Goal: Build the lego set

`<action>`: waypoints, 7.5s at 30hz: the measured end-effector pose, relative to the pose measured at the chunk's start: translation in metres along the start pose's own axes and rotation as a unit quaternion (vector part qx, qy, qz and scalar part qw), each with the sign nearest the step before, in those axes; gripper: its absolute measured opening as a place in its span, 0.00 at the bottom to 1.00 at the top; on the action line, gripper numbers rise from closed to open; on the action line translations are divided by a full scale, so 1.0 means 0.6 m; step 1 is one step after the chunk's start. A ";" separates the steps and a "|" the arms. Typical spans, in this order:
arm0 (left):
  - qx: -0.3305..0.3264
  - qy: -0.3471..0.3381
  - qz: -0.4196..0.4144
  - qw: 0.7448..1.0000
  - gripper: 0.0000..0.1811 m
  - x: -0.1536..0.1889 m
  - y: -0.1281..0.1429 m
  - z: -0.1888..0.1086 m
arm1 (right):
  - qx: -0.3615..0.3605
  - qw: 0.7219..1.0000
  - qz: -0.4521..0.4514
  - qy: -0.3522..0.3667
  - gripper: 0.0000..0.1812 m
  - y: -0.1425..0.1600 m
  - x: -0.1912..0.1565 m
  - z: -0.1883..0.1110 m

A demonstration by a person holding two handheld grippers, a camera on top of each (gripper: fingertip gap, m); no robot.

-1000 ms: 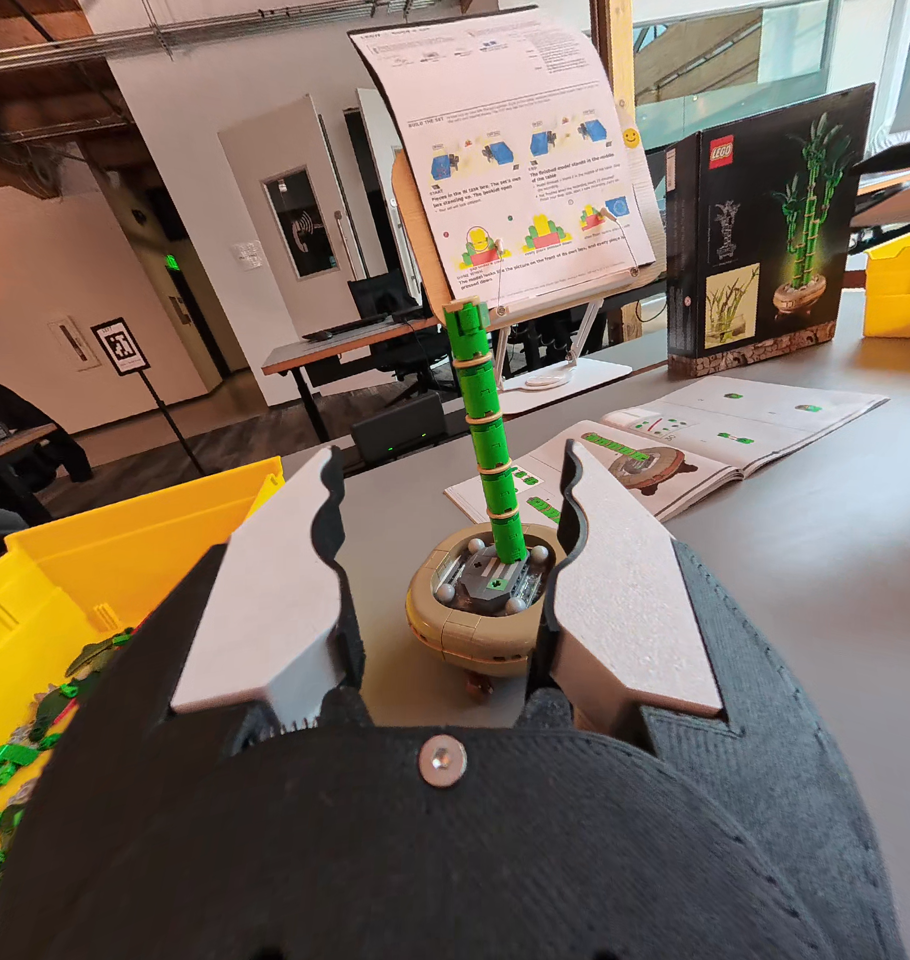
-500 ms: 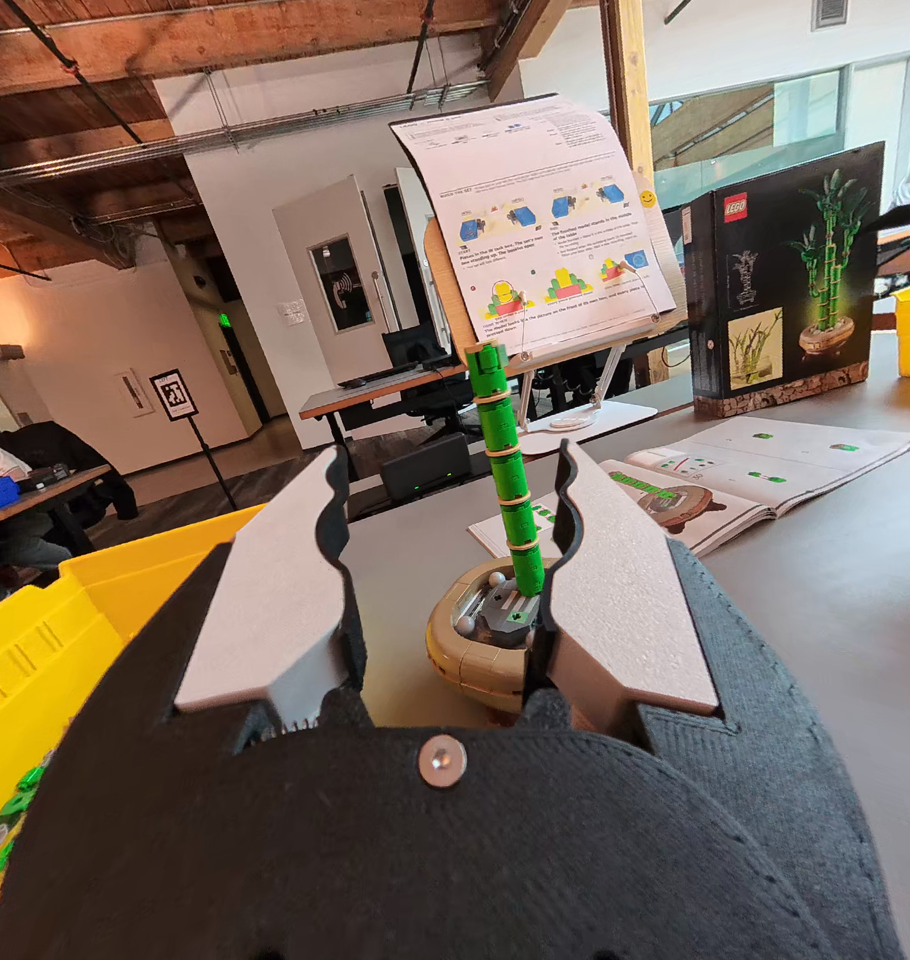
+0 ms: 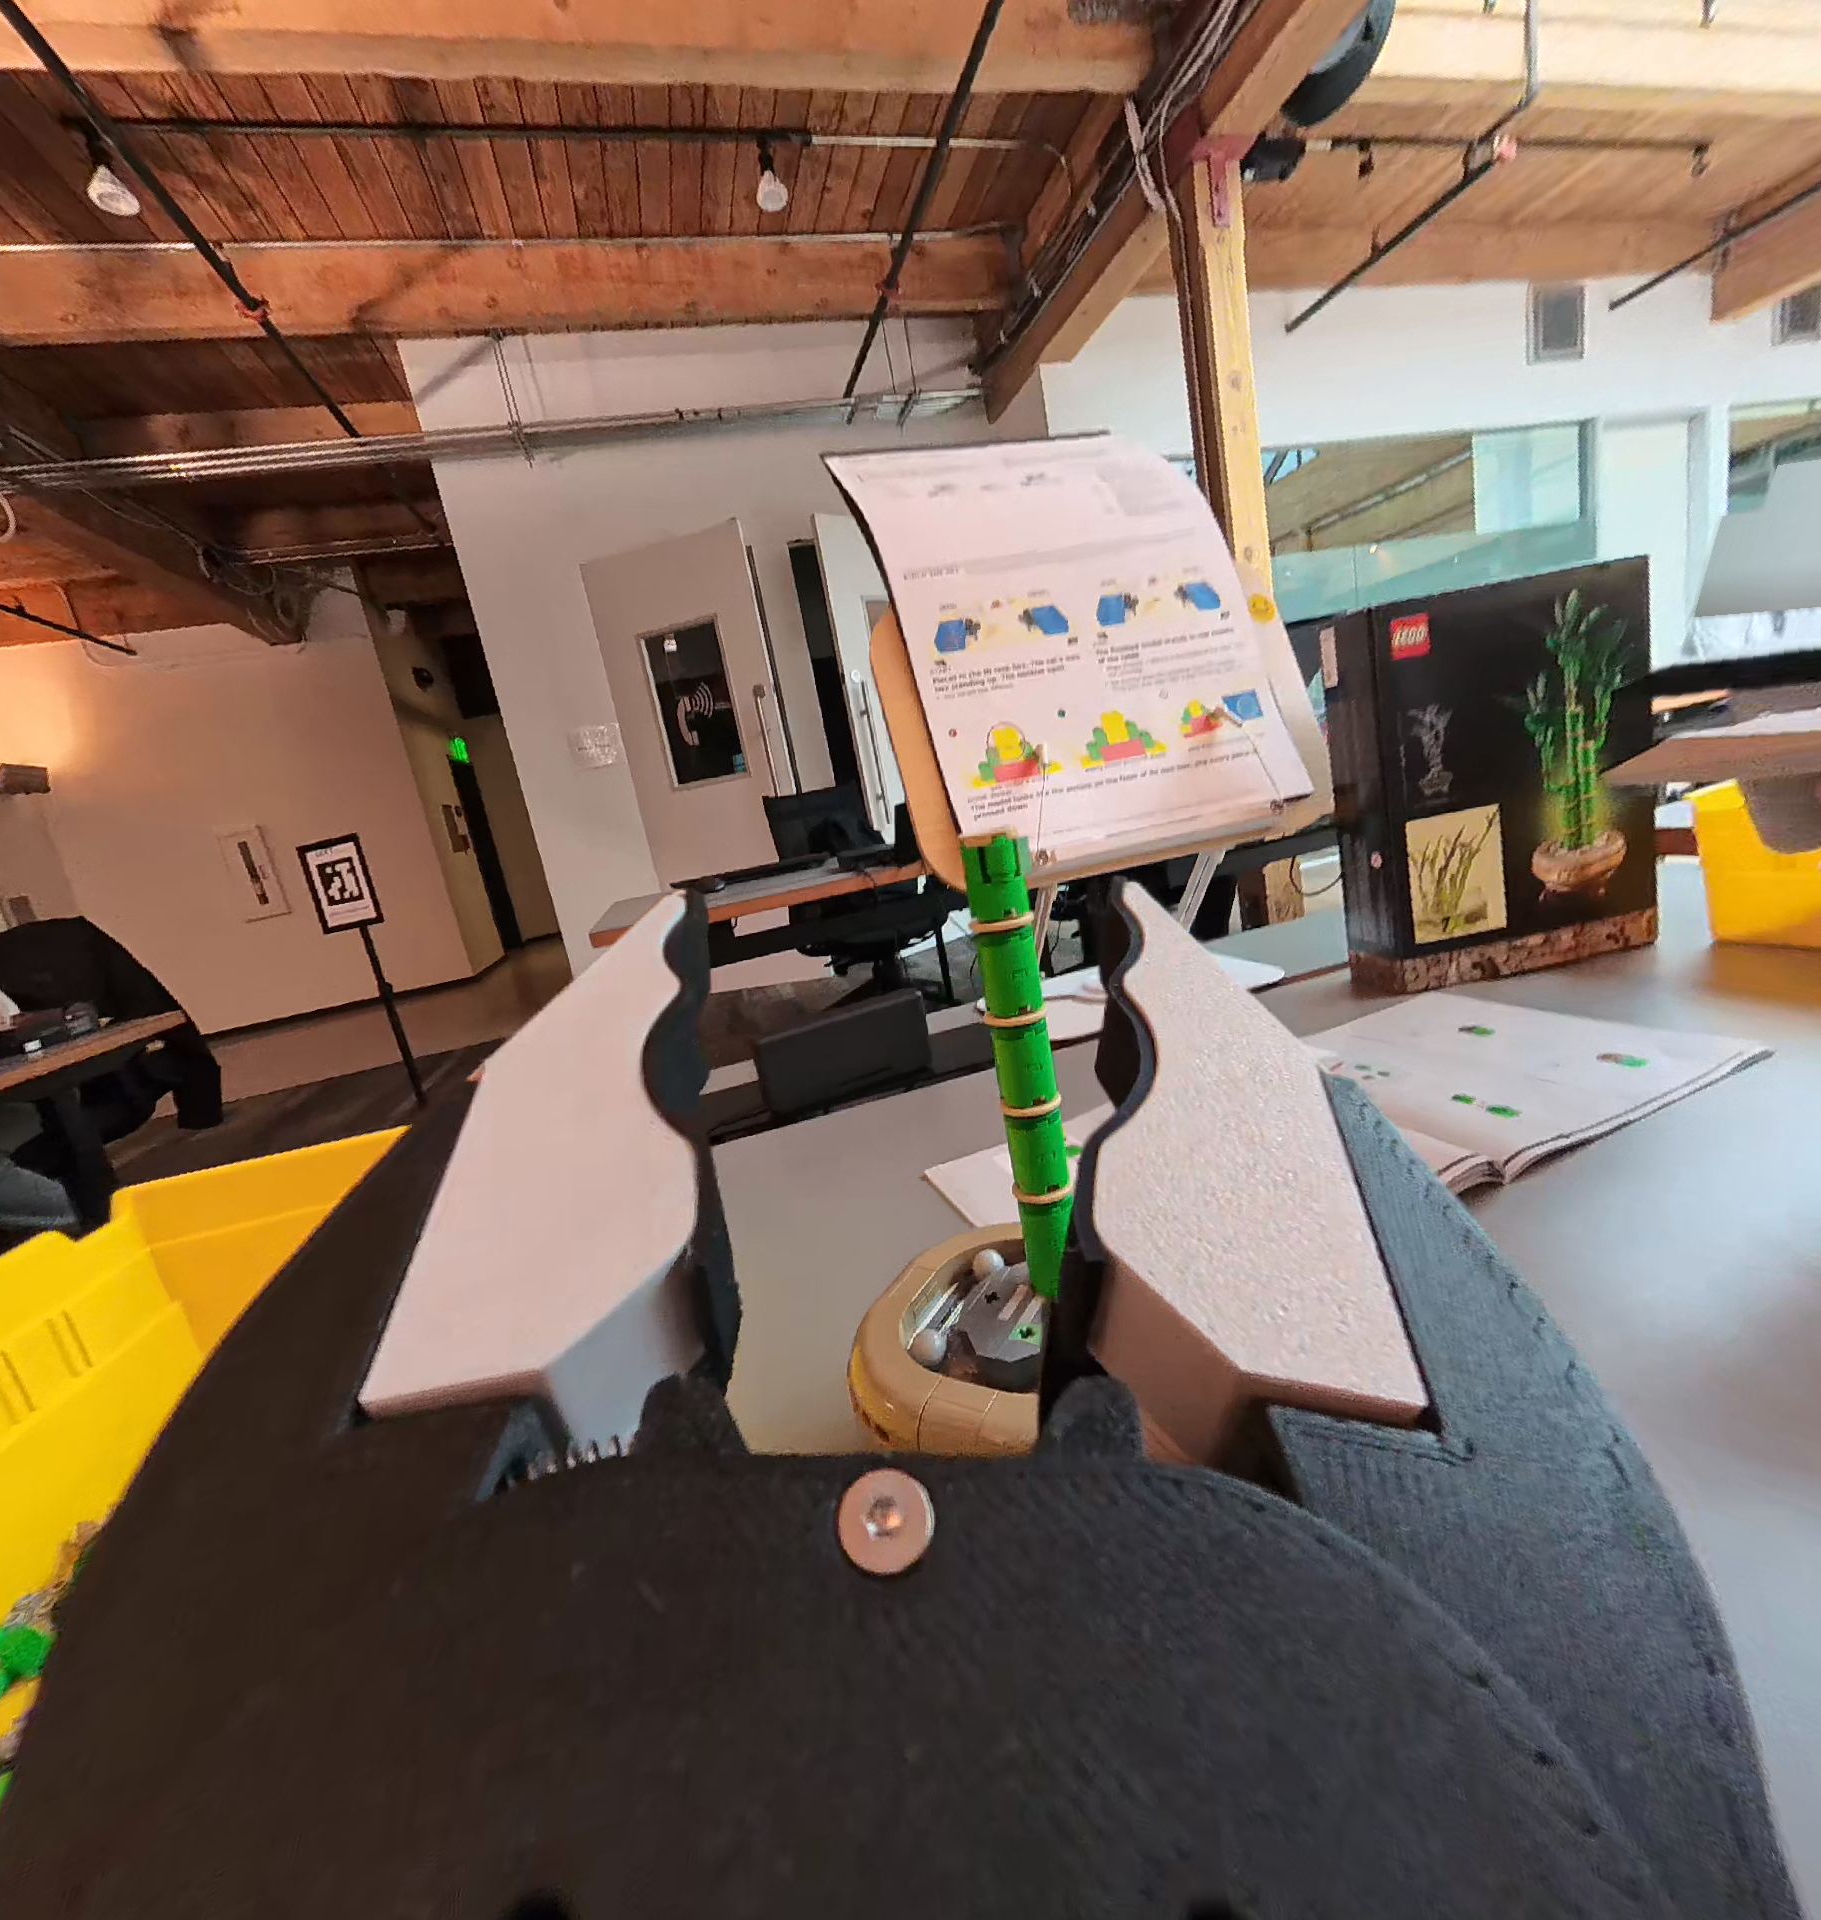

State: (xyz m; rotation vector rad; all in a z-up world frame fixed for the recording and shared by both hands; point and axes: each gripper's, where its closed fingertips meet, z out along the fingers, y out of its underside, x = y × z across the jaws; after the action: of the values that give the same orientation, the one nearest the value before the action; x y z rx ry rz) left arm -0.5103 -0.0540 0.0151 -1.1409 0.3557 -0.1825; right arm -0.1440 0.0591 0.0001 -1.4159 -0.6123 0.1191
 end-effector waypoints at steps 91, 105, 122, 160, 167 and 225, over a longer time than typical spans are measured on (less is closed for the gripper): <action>-0.401 0.214 -0.079 0.887 0.08 0.076 0.226 0.033 | -0.101 0.946 0.109 -0.289 0.33 0.087 -0.266 0.051; -0.354 0.217 -0.109 0.903 0.23 0.084 0.199 0.042 | -0.101 0.946 0.105 -0.290 0.33 0.086 -0.264 0.051; -0.323 0.204 -0.093 0.919 0.08 0.075 0.180 0.057 | -0.105 0.945 0.096 -0.293 0.33 0.087 -0.268 0.049; -0.250 0.202 -0.132 0.938 0.18 0.076 0.136 0.071 | -0.113 0.944 0.086 -0.298 0.33 0.090 -0.271 0.047; -0.193 0.182 -0.152 0.952 0.16 0.056 0.089 0.088 | -0.112 0.944 0.083 -0.299 0.33 0.089 -0.271 0.046; -0.156 0.182 -0.149 0.959 0.09 0.056 0.063 0.110 | -0.130 0.940 0.054 -0.311 0.33 0.099 -0.283 0.041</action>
State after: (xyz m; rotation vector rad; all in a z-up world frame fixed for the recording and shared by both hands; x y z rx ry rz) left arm -0.4565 0.0069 -0.0010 -1.4741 0.5501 -0.6239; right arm -0.2817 0.0183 -0.1109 -1.6739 -1.1002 0.6097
